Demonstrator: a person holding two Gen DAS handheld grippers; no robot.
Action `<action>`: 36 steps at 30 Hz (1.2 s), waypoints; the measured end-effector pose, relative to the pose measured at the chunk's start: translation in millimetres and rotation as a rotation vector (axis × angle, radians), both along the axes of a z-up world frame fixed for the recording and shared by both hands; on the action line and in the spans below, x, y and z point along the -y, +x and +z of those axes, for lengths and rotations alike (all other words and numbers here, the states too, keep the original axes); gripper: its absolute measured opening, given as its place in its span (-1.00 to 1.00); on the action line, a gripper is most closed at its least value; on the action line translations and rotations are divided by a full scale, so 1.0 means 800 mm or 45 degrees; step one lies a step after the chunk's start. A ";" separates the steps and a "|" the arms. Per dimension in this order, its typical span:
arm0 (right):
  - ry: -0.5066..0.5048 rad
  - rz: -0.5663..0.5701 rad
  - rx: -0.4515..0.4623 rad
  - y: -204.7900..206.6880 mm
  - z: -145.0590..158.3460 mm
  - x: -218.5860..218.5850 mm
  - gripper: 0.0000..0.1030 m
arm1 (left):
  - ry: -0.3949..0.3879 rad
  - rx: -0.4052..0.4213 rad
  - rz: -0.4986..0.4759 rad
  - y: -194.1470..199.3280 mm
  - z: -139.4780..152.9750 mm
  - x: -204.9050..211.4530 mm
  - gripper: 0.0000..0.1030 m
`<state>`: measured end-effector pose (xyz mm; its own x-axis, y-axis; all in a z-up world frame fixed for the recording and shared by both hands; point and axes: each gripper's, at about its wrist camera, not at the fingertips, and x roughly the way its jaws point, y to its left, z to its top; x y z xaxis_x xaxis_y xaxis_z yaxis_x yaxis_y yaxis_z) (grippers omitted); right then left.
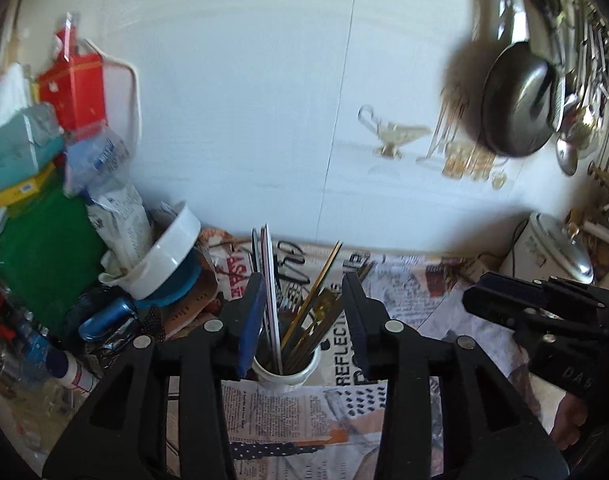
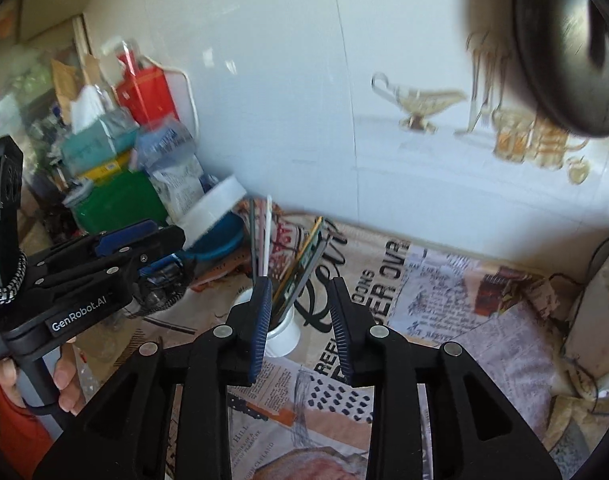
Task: Organize utensils
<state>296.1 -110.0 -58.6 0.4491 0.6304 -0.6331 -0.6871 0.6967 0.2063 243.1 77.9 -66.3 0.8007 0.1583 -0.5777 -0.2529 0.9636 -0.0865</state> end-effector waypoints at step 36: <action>0.308 -0.160 0.470 -0.233 0.110 0.130 0.95 | 0.205 0.439 -0.050 -0.283 0.103 0.090 0.98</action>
<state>109.7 -214.3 29.2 0.6997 0.6664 -0.2577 -0.6582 0.7415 0.1303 17.0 5.7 16.3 0.9511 0.1903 -0.2434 -0.1980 0.9802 -0.0069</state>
